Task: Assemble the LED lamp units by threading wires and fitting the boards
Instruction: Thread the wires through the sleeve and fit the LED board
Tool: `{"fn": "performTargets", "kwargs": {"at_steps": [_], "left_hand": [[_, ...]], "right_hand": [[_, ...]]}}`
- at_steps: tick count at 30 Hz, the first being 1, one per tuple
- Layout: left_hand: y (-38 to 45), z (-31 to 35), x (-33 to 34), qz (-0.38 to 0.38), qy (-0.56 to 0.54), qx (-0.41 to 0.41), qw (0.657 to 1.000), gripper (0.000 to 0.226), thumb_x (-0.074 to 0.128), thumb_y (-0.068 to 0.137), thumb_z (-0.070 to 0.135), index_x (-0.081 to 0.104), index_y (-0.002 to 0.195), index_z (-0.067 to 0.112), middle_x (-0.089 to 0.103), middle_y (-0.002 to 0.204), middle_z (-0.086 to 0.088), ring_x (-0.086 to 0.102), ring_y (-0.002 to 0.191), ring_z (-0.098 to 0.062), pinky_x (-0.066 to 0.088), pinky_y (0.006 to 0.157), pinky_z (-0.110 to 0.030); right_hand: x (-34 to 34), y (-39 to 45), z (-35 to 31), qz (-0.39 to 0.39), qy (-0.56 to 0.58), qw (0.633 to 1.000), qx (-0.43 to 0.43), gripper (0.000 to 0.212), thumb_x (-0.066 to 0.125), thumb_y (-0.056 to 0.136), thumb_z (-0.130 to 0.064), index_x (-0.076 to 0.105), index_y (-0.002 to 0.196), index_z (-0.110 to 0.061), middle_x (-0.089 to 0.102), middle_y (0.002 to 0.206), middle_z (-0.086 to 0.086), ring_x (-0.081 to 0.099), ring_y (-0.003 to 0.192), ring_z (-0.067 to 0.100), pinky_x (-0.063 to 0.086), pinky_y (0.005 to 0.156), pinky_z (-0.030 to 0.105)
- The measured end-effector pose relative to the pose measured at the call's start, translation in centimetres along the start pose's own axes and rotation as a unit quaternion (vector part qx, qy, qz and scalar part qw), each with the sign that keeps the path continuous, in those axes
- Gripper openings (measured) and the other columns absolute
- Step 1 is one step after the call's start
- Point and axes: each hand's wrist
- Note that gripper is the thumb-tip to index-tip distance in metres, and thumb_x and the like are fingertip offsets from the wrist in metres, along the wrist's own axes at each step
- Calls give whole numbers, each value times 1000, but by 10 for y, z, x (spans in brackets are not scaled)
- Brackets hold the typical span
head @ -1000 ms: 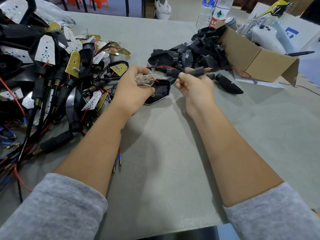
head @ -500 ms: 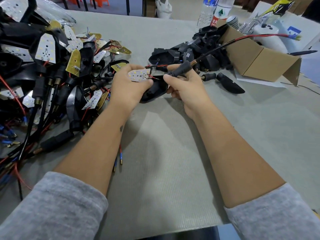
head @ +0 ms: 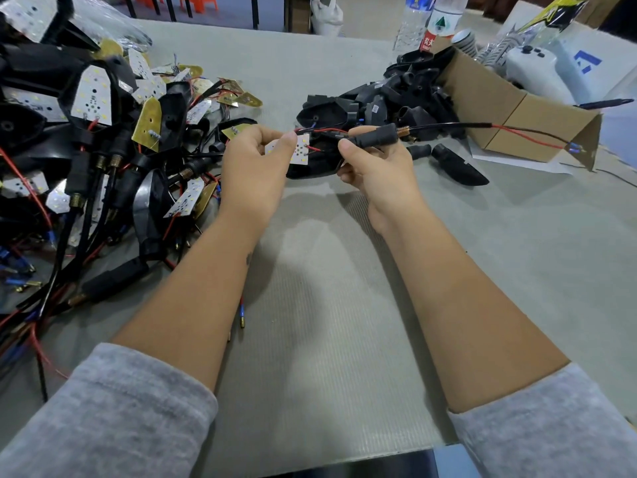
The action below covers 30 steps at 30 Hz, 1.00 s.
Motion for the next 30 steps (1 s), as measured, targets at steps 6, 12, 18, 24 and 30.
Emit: {"fn": "performTargets", "kwargs": {"at_steps": [6,12,18,24,30], "left_hand": [[1,0,-3,-6,-60,-27,998,40,65,89,28,56,71,-6,45,70,-10,39,68,-20,38,67,-33],[0,4,-2,-27,-117,-71,990,26,73,84,28,72,59,21,63,78,-7,57,78,-22,52,89,-49],[-2,3,0,-42,-121,-51,990,19,71,85,34,75,76,18,69,88,-14,63,88,-28,49,95,-56],[-2,-1,6,-39,-74,-20,996,36,44,102,33,64,78,16,57,78,-3,50,75,-13,43,68,-31],[-1,-3,7,-17,-74,-20,997,29,53,99,31,56,72,20,61,78,-1,57,66,-7,51,56,-23]], "right_hand": [[-1,1,0,-2,33,999,8,16,62,90,1,57,100,-11,54,68,-2,50,53,10,49,61,24],[1,0,-1,-10,51,999,5,15,64,90,0,56,99,-10,55,64,-3,52,57,15,50,61,25],[10,-4,-2,-68,90,993,31,4,56,98,-13,56,94,-14,65,82,5,58,60,16,52,61,25],[10,-5,-3,-78,88,993,28,8,54,100,-18,58,94,-15,66,80,2,60,62,16,53,62,24],[9,-4,-1,-52,104,993,23,14,49,102,-18,56,109,-8,66,84,5,58,61,15,51,60,23]]}}
Point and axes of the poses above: each hand's wrist, its own y-axis towards the middle knuckle, its own x-axis out of the palm, z = x × y
